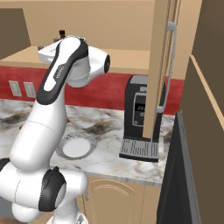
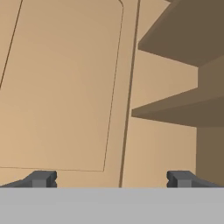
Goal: Pick the steak from the plate and place it on the cutting board. Then pick the condiment bottle from the cabinet and place it next to the cutting board.
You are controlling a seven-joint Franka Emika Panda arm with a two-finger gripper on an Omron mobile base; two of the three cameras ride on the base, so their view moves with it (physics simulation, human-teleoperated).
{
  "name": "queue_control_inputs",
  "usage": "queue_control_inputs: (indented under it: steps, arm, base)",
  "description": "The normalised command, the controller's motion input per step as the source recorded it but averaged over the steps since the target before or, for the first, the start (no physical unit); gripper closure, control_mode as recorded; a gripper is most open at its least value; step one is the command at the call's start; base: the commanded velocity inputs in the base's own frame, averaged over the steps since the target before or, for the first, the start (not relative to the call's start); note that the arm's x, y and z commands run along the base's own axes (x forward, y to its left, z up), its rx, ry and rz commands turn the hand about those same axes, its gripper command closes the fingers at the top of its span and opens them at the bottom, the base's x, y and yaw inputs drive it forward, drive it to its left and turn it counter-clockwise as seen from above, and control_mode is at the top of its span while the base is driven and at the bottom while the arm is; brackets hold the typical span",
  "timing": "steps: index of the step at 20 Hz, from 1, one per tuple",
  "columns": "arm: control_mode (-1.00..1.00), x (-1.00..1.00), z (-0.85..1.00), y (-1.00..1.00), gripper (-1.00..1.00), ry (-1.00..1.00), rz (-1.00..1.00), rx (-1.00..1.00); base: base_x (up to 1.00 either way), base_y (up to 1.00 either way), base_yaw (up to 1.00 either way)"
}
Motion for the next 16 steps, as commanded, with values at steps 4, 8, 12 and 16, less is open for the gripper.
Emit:
queue_control_inputs:
  steps: [4,8,12,16]
  arm:
    - [-1.0,0.11,-0.03,0.02,-1.0,0.01,0.0,0.0]
    - [-1.0,0.12,-0.04,0.05,-1.0,0.01,0.0,0.0]
    - [-1.0,0.14,-0.02,0.05,-1.0,0.01,0.0,0.0]
    - [-1.0,0.17,0.0,0.01,-1.0,0.01,0.0,0.0]
  base:
    - [0.0,0.0,0.0]
    - [0.0,0.0,0.0]
    - [0.0,0.0,0.0]
    - [0.0,0.0,0.0]
